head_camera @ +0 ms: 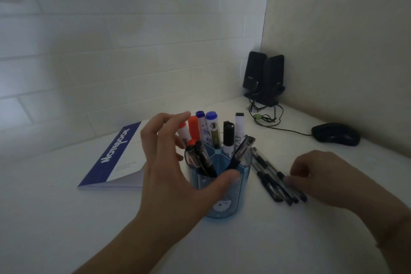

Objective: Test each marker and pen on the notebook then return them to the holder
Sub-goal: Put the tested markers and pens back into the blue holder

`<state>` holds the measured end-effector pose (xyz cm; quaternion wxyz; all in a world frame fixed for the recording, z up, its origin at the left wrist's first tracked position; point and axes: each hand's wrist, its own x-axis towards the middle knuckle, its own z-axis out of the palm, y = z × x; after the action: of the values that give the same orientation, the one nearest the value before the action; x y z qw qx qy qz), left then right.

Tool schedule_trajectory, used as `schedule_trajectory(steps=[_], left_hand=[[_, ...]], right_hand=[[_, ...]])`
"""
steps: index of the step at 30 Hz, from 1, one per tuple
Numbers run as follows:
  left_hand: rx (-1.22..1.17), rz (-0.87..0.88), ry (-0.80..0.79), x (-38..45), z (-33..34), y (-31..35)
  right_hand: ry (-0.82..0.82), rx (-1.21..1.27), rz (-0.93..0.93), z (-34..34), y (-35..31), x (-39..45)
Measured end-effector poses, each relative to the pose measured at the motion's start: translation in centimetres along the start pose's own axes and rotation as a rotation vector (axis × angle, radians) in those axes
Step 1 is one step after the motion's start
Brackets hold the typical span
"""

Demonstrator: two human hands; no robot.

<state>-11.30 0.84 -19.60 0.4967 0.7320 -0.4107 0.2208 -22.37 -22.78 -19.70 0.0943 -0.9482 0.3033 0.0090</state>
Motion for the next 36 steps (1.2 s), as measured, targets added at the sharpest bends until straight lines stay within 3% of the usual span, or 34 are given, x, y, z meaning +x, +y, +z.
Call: schedule_trajectory(steps=[5,10,13,15,17,19,20,22,25,30,32,35,36], left_hand=[[-0.034,-0.018,0.062,0.0,-0.1,0.0],[-0.066,-0.023,0.069,0.4,-0.6,-0.6],[-0.102,0.023,0.054,0.5,-0.6,-0.8],[-0.107,0.06,0.039,0.6,-0.9,-1.0],[-0.096,0.096,0.021,0.8,-1.0,-1.2],[-0.1,0.121,0.015,0.9,-1.0,-1.3],[-0.113,0.124,0.017,0.9,-0.9,-1.3],[-0.158,0.111,0.022,0.8,-0.6,-1.4],[-0.237,0.067,0.029,0.7,-0.3,-1.4],[-0.201,0.089,0.025,0.3,0.1,-1.4],[-0.173,0.099,0.02,0.3,0.2,-1.4],[-0.156,0.107,0.016,0.2,0.1,-1.4],[-0.143,0.101,0.027,0.2,0.0,-1.4]], right_hand=[[-0.064,0.075,0.033,0.2,-0.2,0.1],[0.012,-0.143,0.04,0.9,-0.1,-0.3],[0.137,-0.049,0.041,0.4,0.4,0.2],[0.447,0.164,-0.037,-1.0,0.7,0.3],[0.767,0.701,-0.147,-2.7,0.0,-0.5],[0.727,1.401,-0.425,-4.1,-1.1,-2.1],[0.611,1.605,-0.556,-4.4,-1.5,-2.7],[0.439,1.727,-0.683,-4.4,-2.0,-3.4],[0.415,1.669,-0.611,-3.9,-2.9,-4.0],[0.457,1.128,-0.571,-2.6,-6.2,-5.1],[0.482,1.092,-0.62,-2.1,-6.9,-5.4],[0.651,1.042,-0.637,-2.5,-6.4,-5.3],[0.609,1.005,-0.649,-3.0,-5.9,-5.7]])
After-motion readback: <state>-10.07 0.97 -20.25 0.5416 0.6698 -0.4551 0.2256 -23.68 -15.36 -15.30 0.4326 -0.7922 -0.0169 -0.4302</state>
